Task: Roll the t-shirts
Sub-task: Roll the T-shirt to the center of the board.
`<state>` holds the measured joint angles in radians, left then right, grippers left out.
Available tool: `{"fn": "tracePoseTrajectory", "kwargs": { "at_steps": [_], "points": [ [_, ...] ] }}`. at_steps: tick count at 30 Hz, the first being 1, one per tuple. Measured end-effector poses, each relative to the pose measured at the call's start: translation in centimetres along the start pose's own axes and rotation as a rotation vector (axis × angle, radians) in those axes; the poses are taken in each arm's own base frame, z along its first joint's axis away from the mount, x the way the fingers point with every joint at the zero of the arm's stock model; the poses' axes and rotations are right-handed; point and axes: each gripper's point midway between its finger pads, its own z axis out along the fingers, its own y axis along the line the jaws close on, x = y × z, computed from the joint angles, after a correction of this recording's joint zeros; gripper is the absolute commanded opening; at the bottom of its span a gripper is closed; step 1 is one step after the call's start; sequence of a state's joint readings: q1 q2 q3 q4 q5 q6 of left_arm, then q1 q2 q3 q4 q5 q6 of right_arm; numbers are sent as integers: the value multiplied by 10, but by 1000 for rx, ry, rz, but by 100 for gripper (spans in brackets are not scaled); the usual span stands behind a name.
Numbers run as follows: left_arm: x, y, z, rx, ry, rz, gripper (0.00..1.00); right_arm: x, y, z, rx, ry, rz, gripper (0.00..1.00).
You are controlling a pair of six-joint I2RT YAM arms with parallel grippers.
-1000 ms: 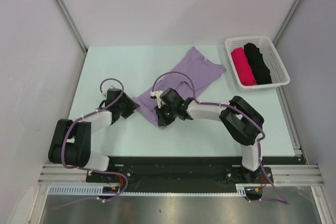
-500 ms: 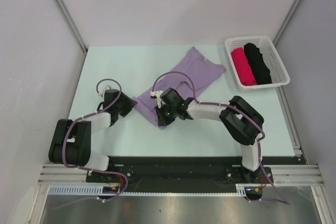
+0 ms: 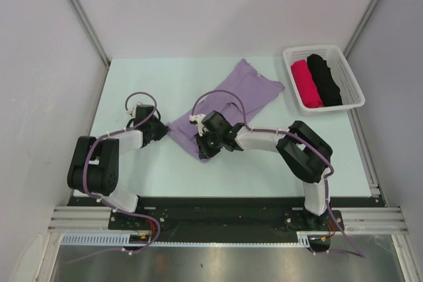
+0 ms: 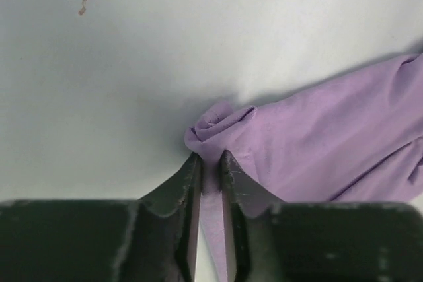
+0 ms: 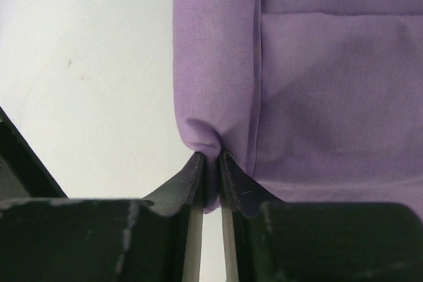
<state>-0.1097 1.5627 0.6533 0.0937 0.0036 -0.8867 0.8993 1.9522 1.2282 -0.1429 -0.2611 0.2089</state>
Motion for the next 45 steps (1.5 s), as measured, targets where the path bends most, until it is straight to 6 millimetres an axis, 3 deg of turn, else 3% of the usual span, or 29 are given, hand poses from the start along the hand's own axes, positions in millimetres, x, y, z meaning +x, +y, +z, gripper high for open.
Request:
{"fn": "tracePoseTrajectory", "kwargs": {
  "at_steps": [5, 11, 19, 26, 35, 43, 45],
  "points": [
    [0, -6, -2, -58, 21, 78, 6, 0, -1, -3, 47, -21, -26, 42],
    [-2, -16, -5, -106, 59, 173, 4, 5, -3, -11, 230, -48, -153, 50],
    [2, -9, -3, -170, 121, 234, 3, -11, 20, -26, 381, -152, -343, 65],
    [2, -9, -5, -184, 139, 251, 3, -25, 28, -24, 443, -202, -447, 65],
    [1, -11, -6, -192, 149, 262, 3, -33, 35, 5, 506, -191, -553, 63],
    [0, -12, -7, -194, 154, 272, 4, -37, 29, 22, 576, -163, -582, 54],
    [0, -12, -7, -195, 155, 272, 4, -37, 24, 25, 594, -150, -581, 47]
  ]
}}
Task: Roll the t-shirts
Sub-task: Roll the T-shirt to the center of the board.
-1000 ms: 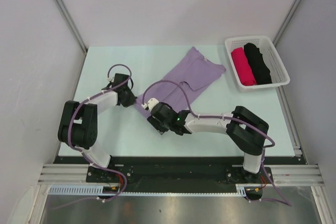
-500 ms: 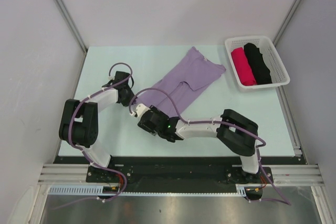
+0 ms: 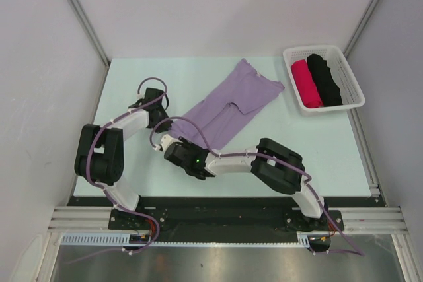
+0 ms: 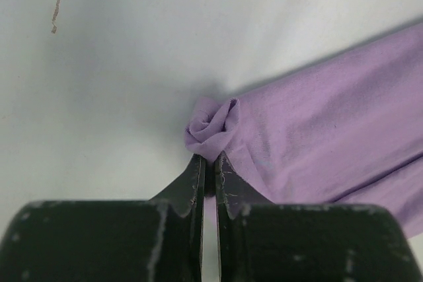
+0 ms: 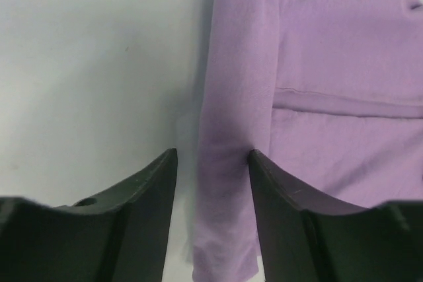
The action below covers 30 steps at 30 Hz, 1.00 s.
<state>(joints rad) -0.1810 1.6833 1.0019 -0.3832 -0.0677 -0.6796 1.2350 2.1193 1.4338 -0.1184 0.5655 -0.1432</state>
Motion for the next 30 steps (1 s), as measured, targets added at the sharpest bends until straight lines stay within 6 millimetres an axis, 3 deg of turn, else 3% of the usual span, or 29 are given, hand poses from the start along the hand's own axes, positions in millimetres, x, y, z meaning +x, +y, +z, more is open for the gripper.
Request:
{"fn": "tracePoseTrajectory", "kwargs": {
  "at_steps": [5, 12, 13, 18, 23, 30],
  "points": [
    [-1, -1, -1, 2, -1, 0, 9, 10, -5, 5, 11, 43, -3, 35],
    [0, -4, -2, 18, 9, 15, 35, 13, -5, 9, -59, 61, 57, 29],
    [0, -4, -2, 21, 11, 18, 43, 12, -6, 9, -77, 64, 75, 29],
    [-3, -12, -10, 57, 6, 27, 51, 7, -22, 10, -238, 67, 242, 26],
    [-16, -25, -31, 121, -38, 30, 51, 8, -40, 13, -381, 77, 426, 24],
    [-23, -40, -59, 224, -94, 25, 33, 11, -46, 11, -552, 96, 616, 24]
  ]
}}
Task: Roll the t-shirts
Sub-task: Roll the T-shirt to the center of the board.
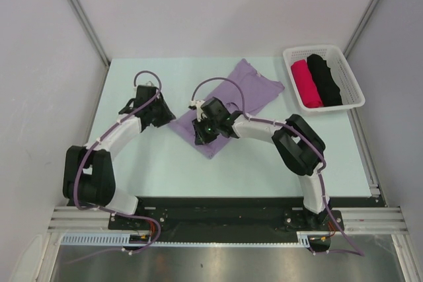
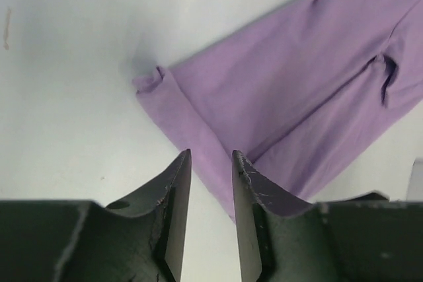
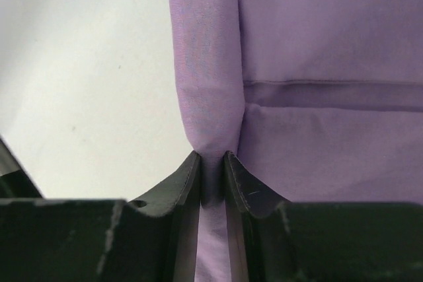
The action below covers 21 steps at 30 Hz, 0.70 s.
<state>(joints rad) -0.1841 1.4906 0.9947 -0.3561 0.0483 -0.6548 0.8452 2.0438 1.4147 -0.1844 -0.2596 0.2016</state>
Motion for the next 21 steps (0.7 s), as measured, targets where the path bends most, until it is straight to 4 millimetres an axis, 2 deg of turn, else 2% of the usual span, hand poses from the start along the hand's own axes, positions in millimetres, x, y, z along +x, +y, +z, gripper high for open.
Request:
{"fn": "tracePoseTrajectory", "kwargs": {
  "at_steps": [8, 12, 16, 21],
  "points": [
    [50, -6, 9, 56, 103, 30, 22, 1, -4, -3, -87, 4, 138, 22],
    [57, -16, 17, 84, 115, 38, 20, 4, -8, -4, -97, 4, 190, 21],
    [62, -15, 27, 77, 135, 40, 20, 5, -13, -4, -97, -2, 229, 20],
    [65, -17, 32, 73, 145, 38, 25, 7, -22, -4, -88, -7, 284, 20]
  ]
}}
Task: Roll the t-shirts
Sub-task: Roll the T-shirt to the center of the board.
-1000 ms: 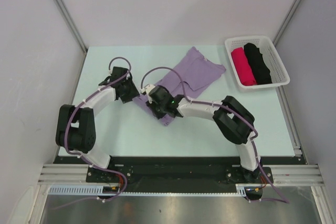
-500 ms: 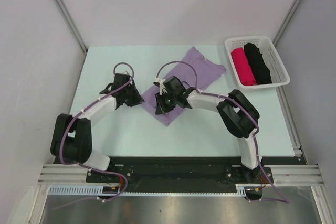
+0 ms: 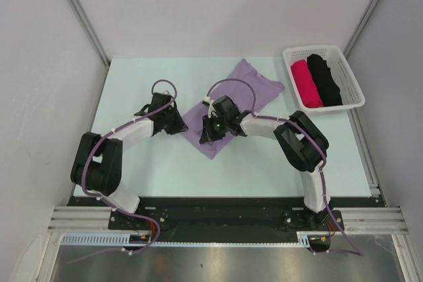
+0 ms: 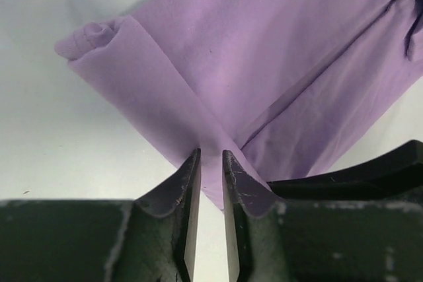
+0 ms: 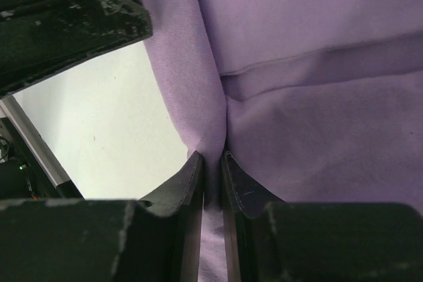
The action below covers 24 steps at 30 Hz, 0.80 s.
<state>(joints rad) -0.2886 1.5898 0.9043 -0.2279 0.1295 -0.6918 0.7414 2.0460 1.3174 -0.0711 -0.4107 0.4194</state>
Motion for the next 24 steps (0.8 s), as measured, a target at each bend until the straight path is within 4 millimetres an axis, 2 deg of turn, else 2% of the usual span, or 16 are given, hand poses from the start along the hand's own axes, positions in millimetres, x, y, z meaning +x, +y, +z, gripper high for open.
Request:
{"fn": "tracePoseTrajectory", "kwargs": {
  "at_steps": [6, 10, 13, 18, 20, 24],
  "points": [
    [-7, -8, -10, 22, -34, 1, 27, 0, -6, -1, 4, -7, 43, 19],
    [-16, -14, -19, 41, -77, 5, 20, 1, -8, -1, 3, -11, 69, 18],
    [-15, -11, -14, 29, -71, 3, 14, 1, -10, 0, 2, -17, 87, 18],
    [-10, -2, 2, -11, -44, -9, 13, 2, -13, -1, 0, -22, 120, 19],
    [-9, 2, 9, -30, -35, -11, 12, 2, -13, -1, -2, -22, 126, 23],
    [-14, 1, 22, -43, -24, -13, 11, 2, -16, -1, 7, -31, 130, 39]
  ]
}}
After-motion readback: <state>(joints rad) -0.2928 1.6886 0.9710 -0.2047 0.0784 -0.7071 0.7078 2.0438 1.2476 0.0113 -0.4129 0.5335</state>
